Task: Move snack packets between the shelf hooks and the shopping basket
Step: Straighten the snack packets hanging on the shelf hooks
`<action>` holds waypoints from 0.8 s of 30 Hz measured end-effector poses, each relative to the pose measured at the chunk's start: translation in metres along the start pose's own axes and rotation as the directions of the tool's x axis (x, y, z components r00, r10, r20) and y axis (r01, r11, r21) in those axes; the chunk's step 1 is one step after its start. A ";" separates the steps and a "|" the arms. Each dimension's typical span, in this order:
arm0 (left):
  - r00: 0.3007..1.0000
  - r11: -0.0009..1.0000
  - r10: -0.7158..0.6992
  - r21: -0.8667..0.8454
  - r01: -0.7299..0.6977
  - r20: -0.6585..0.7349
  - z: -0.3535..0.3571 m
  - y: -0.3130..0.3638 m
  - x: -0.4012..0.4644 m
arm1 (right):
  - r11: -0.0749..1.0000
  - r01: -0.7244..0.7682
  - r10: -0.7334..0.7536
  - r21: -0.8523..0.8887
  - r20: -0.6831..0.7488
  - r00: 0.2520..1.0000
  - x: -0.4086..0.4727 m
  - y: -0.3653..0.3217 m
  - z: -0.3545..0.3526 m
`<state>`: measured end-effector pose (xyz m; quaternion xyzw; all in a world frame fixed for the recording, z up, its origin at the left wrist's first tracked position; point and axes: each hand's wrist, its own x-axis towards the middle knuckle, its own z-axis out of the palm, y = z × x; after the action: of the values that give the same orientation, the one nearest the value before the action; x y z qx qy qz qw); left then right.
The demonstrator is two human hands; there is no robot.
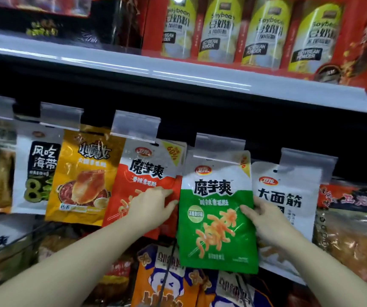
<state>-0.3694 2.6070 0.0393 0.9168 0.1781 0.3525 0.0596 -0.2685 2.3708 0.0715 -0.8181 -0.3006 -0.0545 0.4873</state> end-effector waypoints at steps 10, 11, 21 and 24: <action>0.972 0.582 0.039 -0.796 0.167 0.232 -0.005 0.009 0.005 | 0.996 -0.017 0.011 0.088 0.069 0.998 -0.008 0.001 0.008; 0.967 0.508 0.056 -0.841 0.187 0.248 -0.006 0.012 0.006 | 0.997 -0.008 0.002 0.074 0.074 0.997 -0.011 0.000 0.009; 0.996 0.539 -0.046 -0.838 0.088 0.075 -0.013 -0.002 0.019 | 0.984 -0.016 0.005 -0.180 -0.063 0.998 -0.006 -0.015 0.029; 0.995 0.723 -0.075 -0.684 0.097 0.061 -0.014 0.000 0.026 | 0.963 -0.071 0.042 -0.259 -0.116 0.992 0.005 -0.013 0.035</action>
<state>-0.3612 2.6167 0.0658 0.8256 0.0767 0.3767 0.4130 -0.2786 2.4064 0.0649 -0.8796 -0.2400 -0.1245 0.3915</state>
